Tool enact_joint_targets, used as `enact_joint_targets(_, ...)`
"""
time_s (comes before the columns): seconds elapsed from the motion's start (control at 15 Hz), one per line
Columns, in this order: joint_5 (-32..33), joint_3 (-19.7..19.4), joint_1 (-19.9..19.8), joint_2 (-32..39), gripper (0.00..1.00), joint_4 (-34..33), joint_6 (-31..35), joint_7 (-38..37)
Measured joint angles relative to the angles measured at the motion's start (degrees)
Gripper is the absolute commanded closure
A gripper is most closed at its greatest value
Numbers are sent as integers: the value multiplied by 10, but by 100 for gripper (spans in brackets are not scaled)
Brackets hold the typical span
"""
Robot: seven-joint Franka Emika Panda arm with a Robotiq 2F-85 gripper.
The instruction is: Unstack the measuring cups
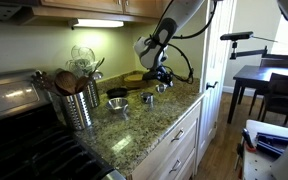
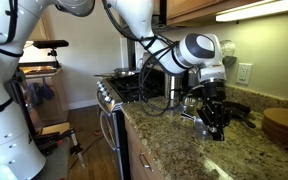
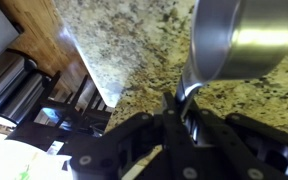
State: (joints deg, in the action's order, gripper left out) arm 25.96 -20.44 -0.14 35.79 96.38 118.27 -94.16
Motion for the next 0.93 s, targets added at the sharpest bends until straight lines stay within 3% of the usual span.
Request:
enact_joint_targets(0.4,1,2,-2,-27,93,56,-3,71)
enact_joint_targets(0.93,1,14,-2,-27,93,81,-4,133)
